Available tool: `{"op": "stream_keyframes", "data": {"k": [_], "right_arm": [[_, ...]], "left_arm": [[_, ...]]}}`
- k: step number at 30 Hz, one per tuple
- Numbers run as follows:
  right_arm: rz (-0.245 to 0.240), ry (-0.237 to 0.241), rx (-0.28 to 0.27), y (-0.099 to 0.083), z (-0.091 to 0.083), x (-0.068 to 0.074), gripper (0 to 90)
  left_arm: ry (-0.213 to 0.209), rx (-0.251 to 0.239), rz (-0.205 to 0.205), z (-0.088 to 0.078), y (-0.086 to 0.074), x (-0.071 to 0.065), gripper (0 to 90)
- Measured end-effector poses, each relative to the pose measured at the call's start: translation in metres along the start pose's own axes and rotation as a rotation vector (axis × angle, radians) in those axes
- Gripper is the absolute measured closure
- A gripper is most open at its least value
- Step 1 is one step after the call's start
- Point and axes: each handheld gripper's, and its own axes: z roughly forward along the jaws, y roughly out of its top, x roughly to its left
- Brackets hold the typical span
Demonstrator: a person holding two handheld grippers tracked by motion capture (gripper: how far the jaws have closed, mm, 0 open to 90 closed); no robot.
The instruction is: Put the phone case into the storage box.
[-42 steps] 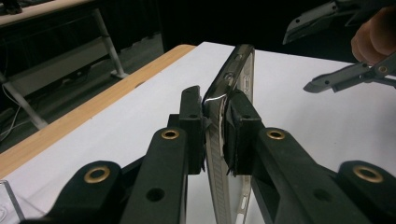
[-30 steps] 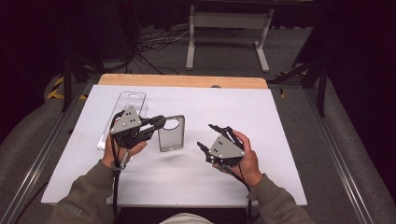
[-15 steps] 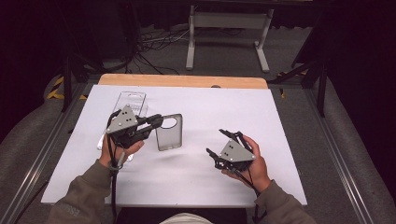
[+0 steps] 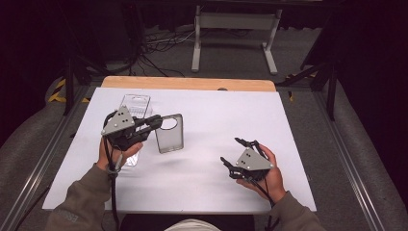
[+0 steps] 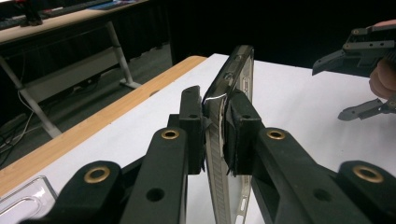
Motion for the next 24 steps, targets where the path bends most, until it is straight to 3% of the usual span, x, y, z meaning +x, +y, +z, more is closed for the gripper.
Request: {"op": "stream_keyframes", "data": {"k": [6, 24], "right_arm": [[0.026, -0.001, 0.005, -0.009, -0.007, -0.003, 24.7], [0.037, -0.008, 0.028, -0.019, -0.015, -0.004, 23.0]], "left_arm": [[0.014, -0.012, 0.001, -0.006, 0.002, 0.003, 79.4], [0.060, -0.037, 0.018, -0.025, 0.010, 0.016, 79.4]]}}
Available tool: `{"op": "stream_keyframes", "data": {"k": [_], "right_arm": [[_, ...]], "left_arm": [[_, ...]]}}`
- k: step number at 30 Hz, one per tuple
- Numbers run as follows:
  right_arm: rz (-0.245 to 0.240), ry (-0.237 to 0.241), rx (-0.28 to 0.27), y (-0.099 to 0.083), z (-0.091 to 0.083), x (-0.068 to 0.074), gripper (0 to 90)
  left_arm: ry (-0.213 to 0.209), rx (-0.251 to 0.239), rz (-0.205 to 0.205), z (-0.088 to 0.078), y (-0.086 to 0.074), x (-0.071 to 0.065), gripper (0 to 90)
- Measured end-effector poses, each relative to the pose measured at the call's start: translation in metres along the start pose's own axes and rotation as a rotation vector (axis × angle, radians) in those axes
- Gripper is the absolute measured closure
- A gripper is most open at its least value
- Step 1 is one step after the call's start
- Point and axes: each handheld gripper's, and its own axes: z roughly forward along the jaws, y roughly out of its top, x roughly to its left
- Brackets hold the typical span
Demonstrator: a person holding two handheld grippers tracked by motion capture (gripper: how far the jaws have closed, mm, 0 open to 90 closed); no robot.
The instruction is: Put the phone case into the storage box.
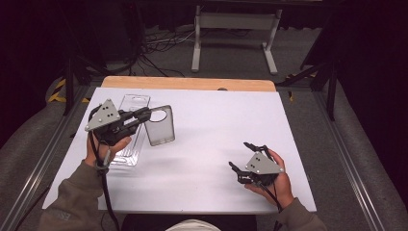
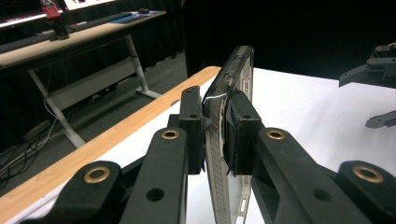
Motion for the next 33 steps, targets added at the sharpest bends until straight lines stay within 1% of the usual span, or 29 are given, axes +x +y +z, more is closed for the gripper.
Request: {"op": "stream_keyframes", "data": {"k": [2, 4, 5, 6, 7, 8, 9, 13, 14, 18, 23, 24, 26, 29, 32, 33], "right_arm": [[0.001, 0.000, 0.003, -0.001, 0.000, 0.000, 23.0], [0.006, -0.002, 0.006, -0.001, 0.000, 0.000, 22.9], [0.004, -0.002, 0.007, -0.001, 0.000, 0.001, 22.9], [0.003, -0.003, 0.008, -0.002, 0.000, 0.001, 22.9], [0.003, -0.001, 0.009, -0.002, 0.000, 0.001, 22.9], [0.002, -0.001, 0.009, -0.002, 0.000, 0.001, 22.9], [0.002, -0.002, 0.010, -0.002, 0.000, 0.001, 22.9], [-0.002, 0.001, 0.016, -0.003, 0.000, 0.002, 22.9], [-0.004, -0.002, 0.022, -0.004, 0.000, 0.003, 22.9], [0.001, -0.006, 0.022, -0.004, -0.001, 0.003, 22.9], [0.001, -0.002, 0.025, -0.005, 0.000, 0.004, 23.0], [0.004, -0.001, 0.027, -0.006, 0.000, 0.004, 22.9], [0.015, 0.001, 0.031, -0.008, -0.001, 0.004, 22.9], [0.036, 0.005, 0.037, -0.011, -0.003, 0.003, 23.1], [0.094, 0.032, 0.030, -0.013, -0.007, 0.002, 23.5], [0.106, 0.035, 0.023, -0.013, -0.009, 0.003, 23.5]], "left_arm": [[0.009, 0.001, 0.011, -0.004, 0.002, 0.002, 79.4], [0.026, -0.004, 0.014, -0.010, 0.004, 0.005, 79.4], [0.026, -0.004, 0.014, -0.010, 0.004, 0.005, 79.5], [0.042, -0.014, 0.009, -0.014, 0.004, 0.008, 79.4], [0.046, -0.009, 0.011, -0.016, 0.004, 0.010, 79.4], [0.054, -0.018, 0.006, -0.018, 0.003, 0.012, 79.4], [0.059, -0.023, 0.000, -0.019, 0.003, 0.013, 79.4], [0.068, -0.029, -0.001, -0.024, 0.004, 0.018, 79.4], [0.076, -0.037, -0.001, -0.026, 0.004, 0.021, 79.4], [0.082, -0.039, -0.005, -0.027, 0.003, 0.024, 79.4], [0.088, -0.031, -0.001, -0.024, 0.003, 0.032, 79.4], [0.089, -0.036, -0.002, -0.023, 0.003, 0.034, 79.5], [0.090, -0.028, 0.002, -0.022, 0.004, 0.038, 79.5], [0.097, -0.029, 0.006, -0.021, 0.006, 0.043, 79.5], [0.099, -0.041, 0.007, -0.022, 0.008, 0.050, 79.5], [0.099, -0.039, 0.009, -0.022, 0.009, 0.052, 79.5]]}}
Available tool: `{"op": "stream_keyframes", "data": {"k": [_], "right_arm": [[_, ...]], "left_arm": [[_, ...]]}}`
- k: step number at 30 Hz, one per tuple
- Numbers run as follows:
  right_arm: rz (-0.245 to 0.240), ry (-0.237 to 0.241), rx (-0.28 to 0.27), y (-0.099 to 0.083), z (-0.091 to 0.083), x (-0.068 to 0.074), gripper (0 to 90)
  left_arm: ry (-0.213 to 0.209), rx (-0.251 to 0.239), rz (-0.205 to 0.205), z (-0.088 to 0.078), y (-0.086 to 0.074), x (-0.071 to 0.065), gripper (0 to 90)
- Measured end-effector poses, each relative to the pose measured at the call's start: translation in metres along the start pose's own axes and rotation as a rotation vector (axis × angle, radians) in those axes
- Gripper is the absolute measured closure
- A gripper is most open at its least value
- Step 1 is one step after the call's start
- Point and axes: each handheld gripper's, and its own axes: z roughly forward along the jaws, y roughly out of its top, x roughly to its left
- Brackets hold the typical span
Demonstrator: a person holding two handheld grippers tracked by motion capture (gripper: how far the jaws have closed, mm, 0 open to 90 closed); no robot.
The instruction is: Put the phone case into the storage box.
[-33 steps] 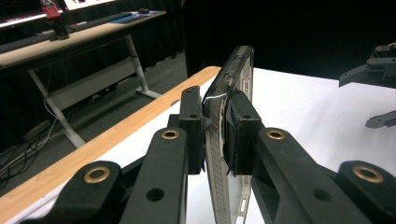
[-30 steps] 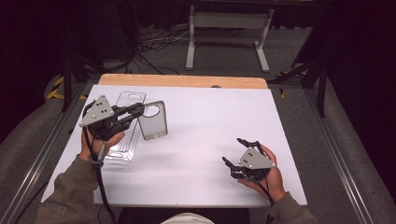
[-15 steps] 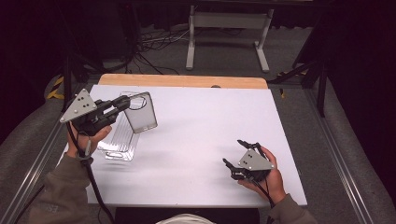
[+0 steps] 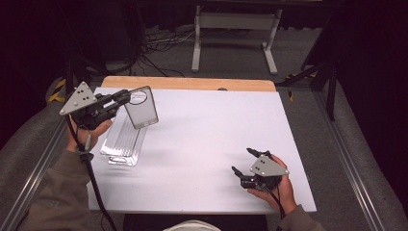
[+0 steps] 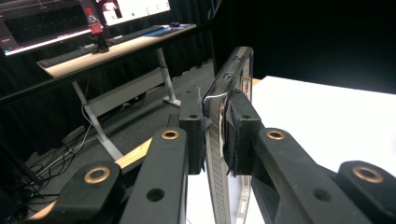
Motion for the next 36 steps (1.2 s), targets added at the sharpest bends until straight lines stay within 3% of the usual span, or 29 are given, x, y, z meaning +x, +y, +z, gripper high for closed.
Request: {"op": "stream_keyframes", "data": {"k": [11, 23, 33, 36], "right_arm": [[0.012, -0.005, 0.005, -0.002, -0.002, 0.000, 23.6], [-0.001, 0.000, 0.011, -0.001, 0.000, 0.003, 23.6], [-0.006, 0.004, 0.032, -0.001, 0.004, 0.005, 23.6], [0.000, 0.005, 0.034, -0.002, 0.006, 0.005, 23.5]], "left_arm": [[0.042, 0.013, -0.018, 0.002, -0.004, 0.026, 79.5], [0.093, 0.068, 0.007, 0.014, -0.003, 0.048, 79.5], [0.096, 0.092, 0.016, 0.026, -0.010, 0.065, 79.5], [0.099, 0.087, -0.009, 0.030, -0.018, 0.073, 79.5]]}}
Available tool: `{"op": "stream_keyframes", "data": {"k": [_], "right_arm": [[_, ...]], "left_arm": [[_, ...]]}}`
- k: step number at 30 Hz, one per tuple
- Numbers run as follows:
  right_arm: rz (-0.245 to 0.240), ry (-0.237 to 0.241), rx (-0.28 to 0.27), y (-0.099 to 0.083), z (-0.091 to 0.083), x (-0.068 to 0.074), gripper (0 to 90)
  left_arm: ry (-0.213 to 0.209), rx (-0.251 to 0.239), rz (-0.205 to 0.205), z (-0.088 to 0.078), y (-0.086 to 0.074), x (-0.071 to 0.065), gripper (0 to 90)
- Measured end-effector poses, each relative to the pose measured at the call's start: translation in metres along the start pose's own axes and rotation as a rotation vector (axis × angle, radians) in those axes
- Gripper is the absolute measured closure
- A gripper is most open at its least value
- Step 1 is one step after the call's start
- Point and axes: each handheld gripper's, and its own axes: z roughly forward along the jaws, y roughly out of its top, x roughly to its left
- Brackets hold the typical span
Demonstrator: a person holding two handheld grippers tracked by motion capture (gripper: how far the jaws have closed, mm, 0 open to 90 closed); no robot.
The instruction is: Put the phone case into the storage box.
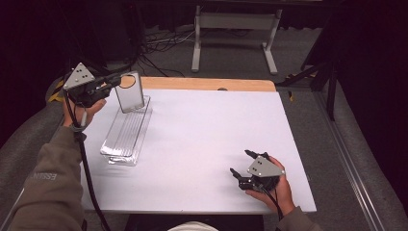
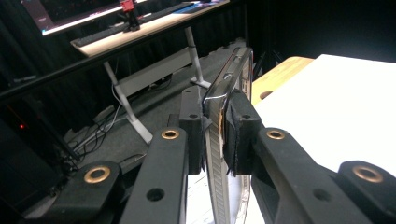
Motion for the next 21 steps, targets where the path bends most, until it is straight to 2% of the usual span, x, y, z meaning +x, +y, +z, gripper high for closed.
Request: {"op": "stream_keyframes", "data": {"k": [3, 8, 10, 14, 21], "right_arm": [[0.020, 0.006, 0.008, -0.001, 0.001, 0.000, 23.5], [0.015, -0.002, 0.021, -0.002, 0.003, 0.001, 23.5], [0.021, 0.000, 0.025, -0.002, 0.004, 0.001, 23.5], [0.017, 0.004, 0.035, -0.003, 0.007, 0.003, 23.6], [0.014, 0.015, 0.053, -0.005, 0.012, 0.004, 23.7]], "left_arm": [[0.003, 0.006, -0.020, 0.006, -0.007, 0.006, 79.5], [-0.004, 0.019, -0.049, 0.018, -0.019, 0.015, 79.5], [0.003, 0.022, -0.048, 0.024, -0.026, 0.016, 79.4], [-0.014, 0.029, -0.054, 0.034, -0.034, 0.019, 79.5], [-0.042, 0.061, -0.057, 0.050, -0.044, 0.015, 79.4]]}}
